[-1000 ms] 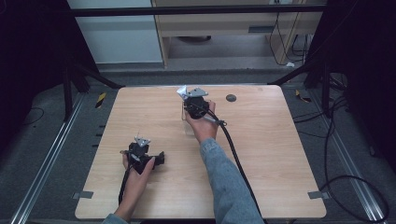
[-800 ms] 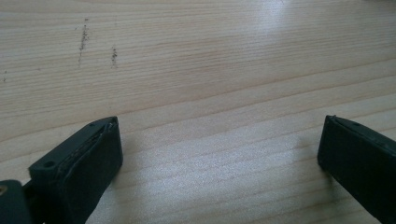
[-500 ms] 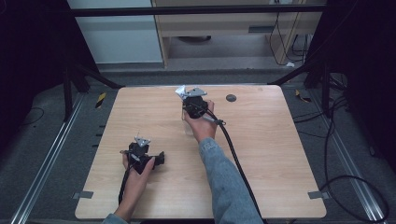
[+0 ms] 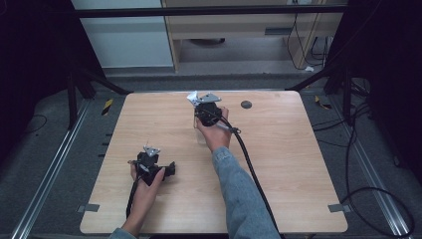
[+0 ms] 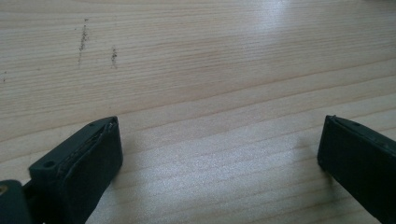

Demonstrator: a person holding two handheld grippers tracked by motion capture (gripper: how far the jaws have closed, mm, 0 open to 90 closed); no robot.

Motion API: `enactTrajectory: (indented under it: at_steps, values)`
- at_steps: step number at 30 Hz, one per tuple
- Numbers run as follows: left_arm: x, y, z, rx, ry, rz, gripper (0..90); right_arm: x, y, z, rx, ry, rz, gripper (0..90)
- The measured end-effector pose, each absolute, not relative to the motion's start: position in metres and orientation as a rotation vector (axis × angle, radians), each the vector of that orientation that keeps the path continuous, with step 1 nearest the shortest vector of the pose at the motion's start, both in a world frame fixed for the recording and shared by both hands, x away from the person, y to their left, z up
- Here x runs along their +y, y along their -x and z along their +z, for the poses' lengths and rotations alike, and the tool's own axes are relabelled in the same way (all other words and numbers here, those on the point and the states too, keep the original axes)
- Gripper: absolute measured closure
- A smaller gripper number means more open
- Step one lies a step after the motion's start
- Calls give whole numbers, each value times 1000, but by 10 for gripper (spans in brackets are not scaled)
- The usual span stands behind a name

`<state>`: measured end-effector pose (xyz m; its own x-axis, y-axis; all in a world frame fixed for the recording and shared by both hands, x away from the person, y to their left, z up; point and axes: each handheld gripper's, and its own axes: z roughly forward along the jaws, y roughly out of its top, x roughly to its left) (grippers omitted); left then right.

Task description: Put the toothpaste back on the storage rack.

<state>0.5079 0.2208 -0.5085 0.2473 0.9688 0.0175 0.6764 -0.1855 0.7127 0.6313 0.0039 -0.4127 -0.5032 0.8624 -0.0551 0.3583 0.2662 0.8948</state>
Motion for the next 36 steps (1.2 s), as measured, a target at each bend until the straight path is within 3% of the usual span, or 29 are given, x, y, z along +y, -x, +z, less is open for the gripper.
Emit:
enactTrajectory:
  at_steps: [36]
  values:
    - [221, -507, -508, 1491, -1941, 645, 0, -6, -615, -405, 1991, -1097, 1235, 712]
